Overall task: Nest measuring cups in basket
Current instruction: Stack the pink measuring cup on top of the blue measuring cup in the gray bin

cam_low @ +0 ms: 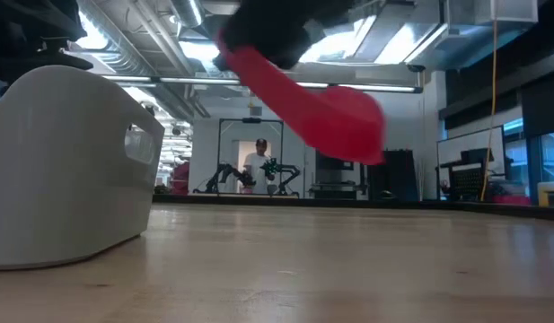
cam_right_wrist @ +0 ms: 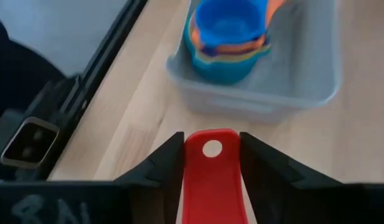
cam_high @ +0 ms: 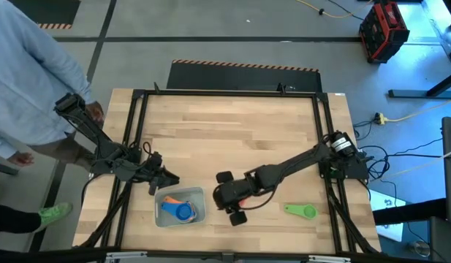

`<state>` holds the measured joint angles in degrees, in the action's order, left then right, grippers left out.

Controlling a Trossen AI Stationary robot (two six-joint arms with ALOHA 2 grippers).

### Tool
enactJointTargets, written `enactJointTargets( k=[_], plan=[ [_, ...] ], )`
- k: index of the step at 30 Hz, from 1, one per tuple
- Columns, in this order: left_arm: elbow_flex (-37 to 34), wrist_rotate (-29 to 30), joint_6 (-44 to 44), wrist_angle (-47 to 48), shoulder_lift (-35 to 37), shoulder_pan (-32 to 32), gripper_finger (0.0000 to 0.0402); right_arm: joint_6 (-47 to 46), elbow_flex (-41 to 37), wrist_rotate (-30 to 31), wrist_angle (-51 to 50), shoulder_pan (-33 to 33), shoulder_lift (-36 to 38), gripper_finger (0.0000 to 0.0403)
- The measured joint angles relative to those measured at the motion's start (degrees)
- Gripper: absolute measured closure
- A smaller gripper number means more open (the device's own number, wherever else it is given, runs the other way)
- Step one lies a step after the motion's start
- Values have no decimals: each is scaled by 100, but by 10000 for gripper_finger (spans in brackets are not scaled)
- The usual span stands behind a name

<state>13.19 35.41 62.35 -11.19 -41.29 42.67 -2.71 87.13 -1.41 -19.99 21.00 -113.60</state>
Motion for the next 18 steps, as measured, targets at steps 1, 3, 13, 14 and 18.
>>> enactJointTargets(
  k=[1, 3, 13, 14, 18],
  plan=[
    [0, 3, 0, 1, 0, 0, 280, 10, 0, -27, 80, -40, 0, 256],
    [0, 3, 0, 1, 1, 0, 280, 10, 0, -54, 252, -133, 0, 254],
    [0, 112, -316, 3, -1, -1, 280, 20, 0, -778, 1529, -588, 2, 260],
    [-1, 169, -336, 3, -1, -1, 280, 14, 0, -868, 1660, -623, 2, 259],
    [0, 462, -487, 3, -1, -3, 280, 10, 0, -1053, 2146, -736, 2, 256]
  ],
)
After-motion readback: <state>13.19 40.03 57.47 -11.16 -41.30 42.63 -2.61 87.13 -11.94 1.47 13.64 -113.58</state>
